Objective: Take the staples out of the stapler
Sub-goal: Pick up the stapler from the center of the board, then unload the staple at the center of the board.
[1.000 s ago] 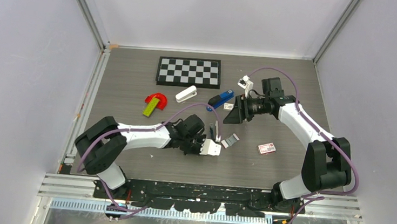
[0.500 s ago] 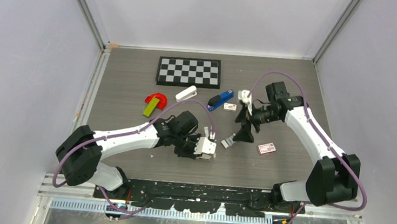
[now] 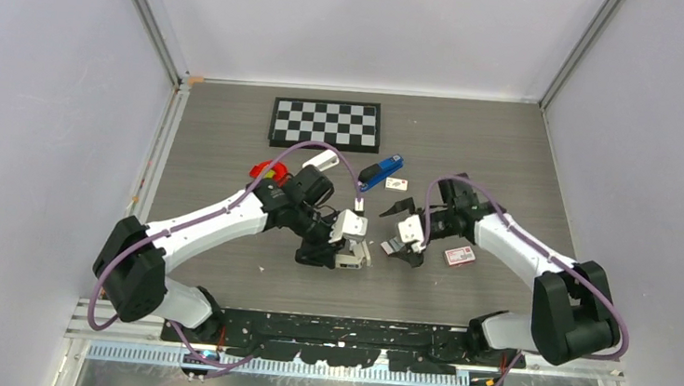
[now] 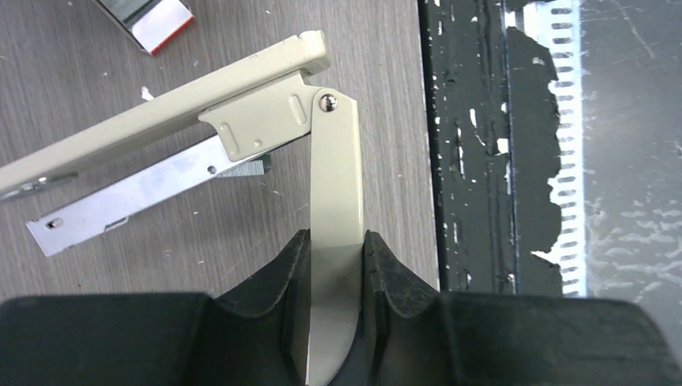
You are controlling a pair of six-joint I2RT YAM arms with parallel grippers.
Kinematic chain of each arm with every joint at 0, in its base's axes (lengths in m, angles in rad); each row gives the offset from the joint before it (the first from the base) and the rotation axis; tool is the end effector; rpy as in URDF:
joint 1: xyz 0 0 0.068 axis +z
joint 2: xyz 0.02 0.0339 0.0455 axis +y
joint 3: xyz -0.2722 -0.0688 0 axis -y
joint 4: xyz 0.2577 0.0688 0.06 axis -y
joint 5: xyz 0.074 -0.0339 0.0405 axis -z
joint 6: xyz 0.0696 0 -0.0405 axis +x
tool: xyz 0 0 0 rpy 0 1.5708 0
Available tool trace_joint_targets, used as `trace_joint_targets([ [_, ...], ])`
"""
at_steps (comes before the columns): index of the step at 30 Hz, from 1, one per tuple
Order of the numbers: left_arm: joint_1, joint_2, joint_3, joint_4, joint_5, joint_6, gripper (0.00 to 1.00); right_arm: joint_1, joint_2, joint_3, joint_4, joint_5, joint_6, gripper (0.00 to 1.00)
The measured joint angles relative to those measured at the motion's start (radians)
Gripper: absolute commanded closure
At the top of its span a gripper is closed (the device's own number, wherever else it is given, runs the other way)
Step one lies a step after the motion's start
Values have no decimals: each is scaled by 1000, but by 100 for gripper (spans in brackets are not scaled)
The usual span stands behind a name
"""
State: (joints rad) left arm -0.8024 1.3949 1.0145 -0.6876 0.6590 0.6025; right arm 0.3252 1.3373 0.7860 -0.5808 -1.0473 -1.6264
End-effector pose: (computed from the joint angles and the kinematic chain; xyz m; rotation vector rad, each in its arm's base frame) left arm 0.1751 -0.2425 0.2285 1.8240 1.8071 -0.9359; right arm 0.2216 0.1383 0.1960 -1.8854 0.9505 0.6794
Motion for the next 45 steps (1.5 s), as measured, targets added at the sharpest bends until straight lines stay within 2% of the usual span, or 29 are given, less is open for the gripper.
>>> trace_joint_targets([
  [5,14,18,30,-54,40,-1,100,82,-1,-137,346,52,35,0],
  [10,24,60,79,-104,73,0,100,169,52,-317,933,140,254,0],
  [12,34,73,103,-135,89,1,100,187,86,-346,1071,153,333,1],
  [15,60,80,141,-180,127,1,100,195,84,-351,1181,146,404,1],
  [25,119,76,164,-207,243,-10,100,277,70,-388,1499,127,667,1],
  [30,142,59,164,-206,308,-16,100,298,70,-388,1553,121,740,17],
  [38,203,21,161,-192,416,-18,100,302,70,-388,1548,109,772,27],
  [42,214,14,157,-192,449,-16,100,313,70,-388,1590,93,832,30],
  [45,216,14,156,-188,473,-16,100,325,70,-388,1629,85,874,36],
])
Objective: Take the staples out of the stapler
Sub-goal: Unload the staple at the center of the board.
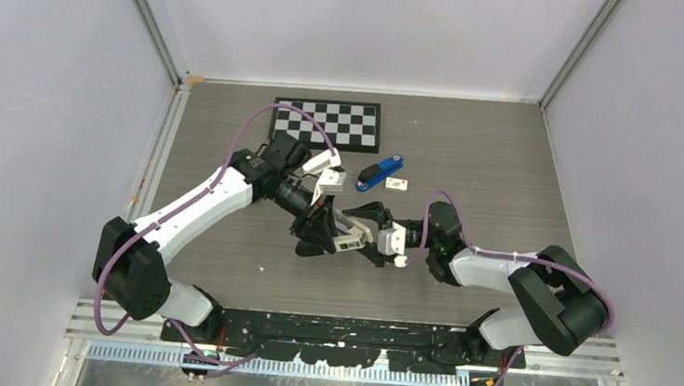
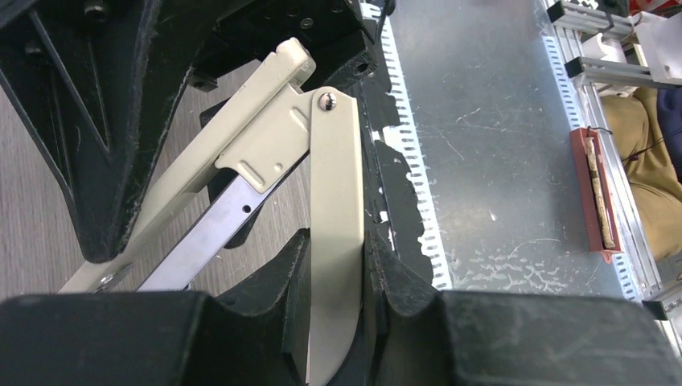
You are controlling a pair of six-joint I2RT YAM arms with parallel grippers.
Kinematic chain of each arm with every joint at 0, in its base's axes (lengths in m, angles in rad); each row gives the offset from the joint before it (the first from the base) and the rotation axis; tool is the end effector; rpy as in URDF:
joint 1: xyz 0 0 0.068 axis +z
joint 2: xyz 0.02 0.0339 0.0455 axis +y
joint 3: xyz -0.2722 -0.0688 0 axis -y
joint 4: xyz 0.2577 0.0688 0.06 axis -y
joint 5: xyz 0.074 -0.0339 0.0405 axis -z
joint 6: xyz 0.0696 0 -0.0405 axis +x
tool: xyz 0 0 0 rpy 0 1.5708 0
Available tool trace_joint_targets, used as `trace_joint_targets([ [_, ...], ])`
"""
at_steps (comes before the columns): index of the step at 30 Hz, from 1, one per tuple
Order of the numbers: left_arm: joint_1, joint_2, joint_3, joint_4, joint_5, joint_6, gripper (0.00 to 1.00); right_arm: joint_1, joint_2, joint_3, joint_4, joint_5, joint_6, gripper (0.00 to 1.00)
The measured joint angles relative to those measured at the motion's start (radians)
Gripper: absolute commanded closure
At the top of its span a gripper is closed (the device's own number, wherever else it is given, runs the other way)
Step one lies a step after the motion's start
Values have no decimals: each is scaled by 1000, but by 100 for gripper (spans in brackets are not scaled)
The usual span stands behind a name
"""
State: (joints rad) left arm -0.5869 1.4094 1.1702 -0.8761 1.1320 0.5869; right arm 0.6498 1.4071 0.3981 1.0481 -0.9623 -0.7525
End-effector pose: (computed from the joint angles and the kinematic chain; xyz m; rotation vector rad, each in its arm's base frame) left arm 0.2036 -0.2111 0.2864 1.5626 1.7352 -1.4678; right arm 0.1863 0.2133 0.2004 -1.4769 0.5767 0.6521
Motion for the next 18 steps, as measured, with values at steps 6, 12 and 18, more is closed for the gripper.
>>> trace_joint_targets([
  [6,0,0,-2,4,43,0,100,10,-4,0,58,-5,51,61],
  [12,4,-1,-4,3,69,11,100,10,-34,0,34,-6,38,80],
  [18,58,-16,-10,-39,64,23,100,-1,-113,2,-136,90,-137,89],
])
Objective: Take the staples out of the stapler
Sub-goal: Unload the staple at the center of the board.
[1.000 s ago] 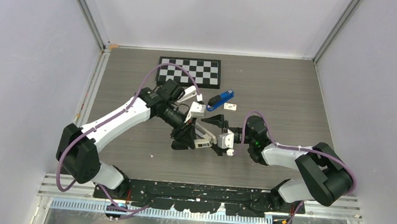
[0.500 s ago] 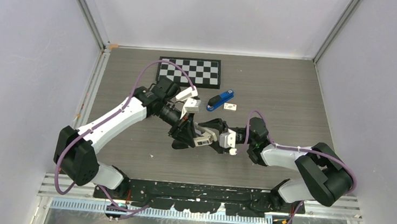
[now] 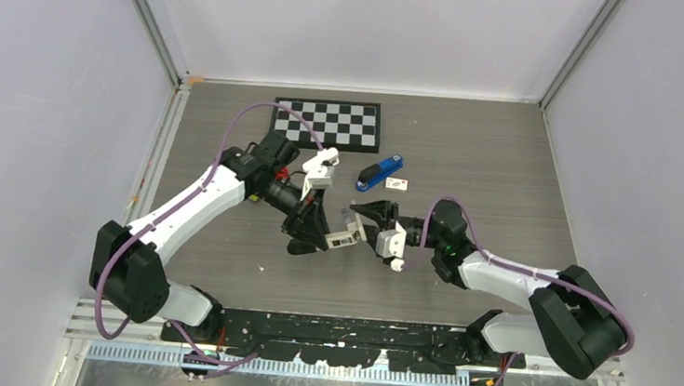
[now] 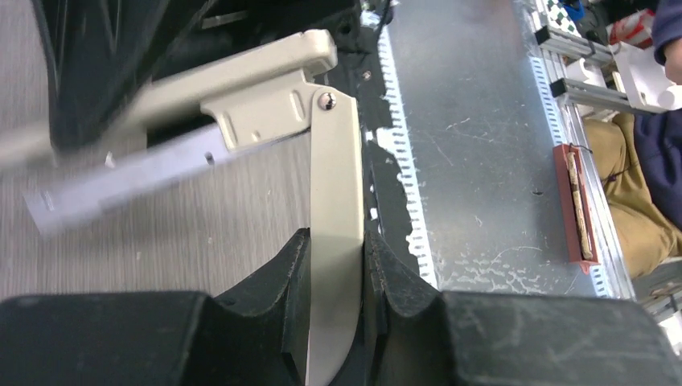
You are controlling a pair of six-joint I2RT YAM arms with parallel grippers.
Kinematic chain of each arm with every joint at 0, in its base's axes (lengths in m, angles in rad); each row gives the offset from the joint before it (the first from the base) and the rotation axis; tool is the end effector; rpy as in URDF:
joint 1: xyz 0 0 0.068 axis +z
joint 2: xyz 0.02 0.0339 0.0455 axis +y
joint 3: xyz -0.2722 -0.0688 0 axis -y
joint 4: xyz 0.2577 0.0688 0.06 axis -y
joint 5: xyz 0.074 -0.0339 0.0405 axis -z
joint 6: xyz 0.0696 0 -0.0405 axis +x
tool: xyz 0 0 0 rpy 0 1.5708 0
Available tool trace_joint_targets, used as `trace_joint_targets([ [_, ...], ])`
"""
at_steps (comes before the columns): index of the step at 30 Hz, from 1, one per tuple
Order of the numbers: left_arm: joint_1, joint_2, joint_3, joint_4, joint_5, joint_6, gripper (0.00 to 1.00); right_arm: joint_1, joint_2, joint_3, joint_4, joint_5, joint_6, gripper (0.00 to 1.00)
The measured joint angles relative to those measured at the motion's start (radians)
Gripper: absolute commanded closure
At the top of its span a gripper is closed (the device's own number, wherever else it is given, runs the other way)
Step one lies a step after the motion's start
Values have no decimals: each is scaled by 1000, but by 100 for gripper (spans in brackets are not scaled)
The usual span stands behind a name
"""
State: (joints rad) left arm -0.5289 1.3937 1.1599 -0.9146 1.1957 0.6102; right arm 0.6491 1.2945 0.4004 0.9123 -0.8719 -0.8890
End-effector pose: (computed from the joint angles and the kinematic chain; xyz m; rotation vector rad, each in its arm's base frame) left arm 0.2068 -0.1959 0.2894 1.4997 1.7289 -1.5212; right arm 0.1850 0.2073 0.2142 -1.4791 0.5547 0.4862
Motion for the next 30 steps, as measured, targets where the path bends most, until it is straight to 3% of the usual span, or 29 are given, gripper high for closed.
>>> trace_joint_targets([
  [2,41,-4,-12,-28,-21,-2,100,-6,-32,16,-113,54,-105,90],
  [4,84,-4,-35,-42,-60,-8,100,-6,-62,96,-373,130,-291,90],
  [7,105,-1,-47,-42,-95,-26,100,-2,-56,214,-657,184,-443,90],
  [14,133,175,-26,-49,-175,-103,100,0,50,415,-1121,311,-630,90],
  [19,138,308,-1,-38,-270,-157,100,24,168,472,-1239,362,-633,87],
  [24,138,389,10,-45,-348,-222,100,78,296,513,-1242,454,-592,84],
  [30,141,501,61,-42,-406,-274,100,107,384,546,-1226,538,-534,88],
])
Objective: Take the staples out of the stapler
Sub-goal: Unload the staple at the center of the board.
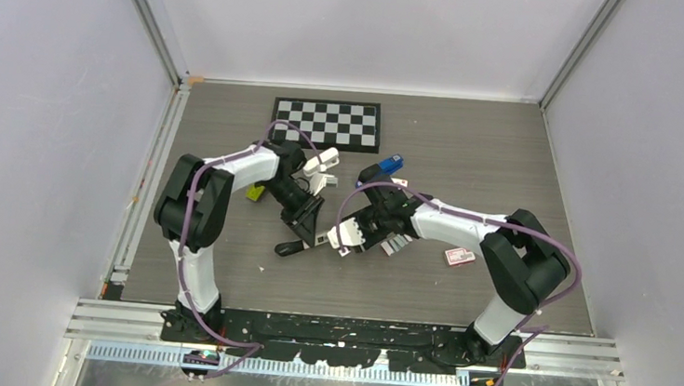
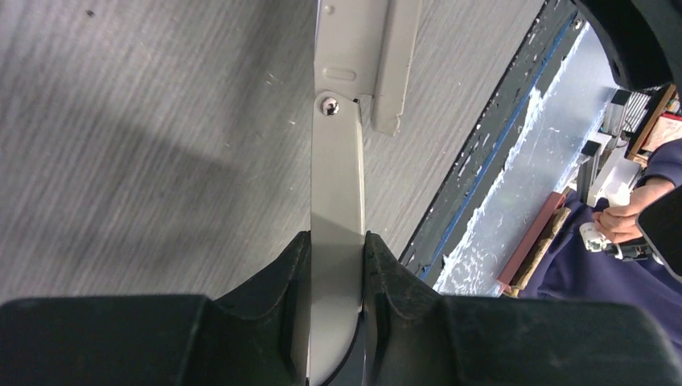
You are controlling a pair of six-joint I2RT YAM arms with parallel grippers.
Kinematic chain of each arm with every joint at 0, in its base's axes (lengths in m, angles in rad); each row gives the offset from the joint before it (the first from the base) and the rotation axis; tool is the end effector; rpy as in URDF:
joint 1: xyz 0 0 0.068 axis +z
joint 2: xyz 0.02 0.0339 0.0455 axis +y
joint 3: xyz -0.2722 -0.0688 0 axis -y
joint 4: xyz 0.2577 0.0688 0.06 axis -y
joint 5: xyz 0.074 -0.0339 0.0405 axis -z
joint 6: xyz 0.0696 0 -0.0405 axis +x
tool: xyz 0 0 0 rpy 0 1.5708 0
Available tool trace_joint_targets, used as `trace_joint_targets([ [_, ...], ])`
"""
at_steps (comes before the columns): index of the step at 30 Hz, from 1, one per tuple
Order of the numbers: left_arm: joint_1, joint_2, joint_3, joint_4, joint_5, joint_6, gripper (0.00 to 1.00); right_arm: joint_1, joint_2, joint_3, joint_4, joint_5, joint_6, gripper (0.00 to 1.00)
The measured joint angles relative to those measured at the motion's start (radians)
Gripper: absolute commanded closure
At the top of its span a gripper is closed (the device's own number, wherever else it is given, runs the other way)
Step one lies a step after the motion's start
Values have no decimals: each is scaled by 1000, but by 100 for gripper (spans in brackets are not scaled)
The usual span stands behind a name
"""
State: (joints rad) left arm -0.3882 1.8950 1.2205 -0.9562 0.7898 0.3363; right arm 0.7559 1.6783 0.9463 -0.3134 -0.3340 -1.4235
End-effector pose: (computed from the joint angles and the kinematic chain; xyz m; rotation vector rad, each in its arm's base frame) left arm 0.2942 -0.1737 0.1347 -0.9702 -2.6599 1.1774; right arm 0.2398 0.2574 0.1356 -2.3001 1.0711 0.1804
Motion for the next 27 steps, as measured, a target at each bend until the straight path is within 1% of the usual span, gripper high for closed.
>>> trace_joint_targets([
  [4,-2,-4,11,0,3,-17,100,0,-17,0,-11,13,27,90],
  [7,-3,-39,11,-3,22,-19,100,0,-59,0,-43,10,47,91],
  [12,1,-193,-6,7,109,-50,100,-11,-198,32,-154,-13,88,95],
  [15,9,-304,-56,82,188,-130,100,-21,-290,61,-243,-50,124,98],
  [18,21,-394,-136,230,278,-269,100,-28,-355,84,-321,-88,174,99],
  [20,25,-425,-201,386,324,-398,100,-32,-386,95,-370,-110,219,99],
  [23,29,-443,-325,685,400,-632,100,-39,-413,113,-444,-137,279,99],
  [25,29,-442,-403,917,451,-819,100,-47,-418,133,-493,-153,308,99],
  [27,31,-439,-446,1107,489,-978,100,-52,-424,148,-520,-162,324,99],
])
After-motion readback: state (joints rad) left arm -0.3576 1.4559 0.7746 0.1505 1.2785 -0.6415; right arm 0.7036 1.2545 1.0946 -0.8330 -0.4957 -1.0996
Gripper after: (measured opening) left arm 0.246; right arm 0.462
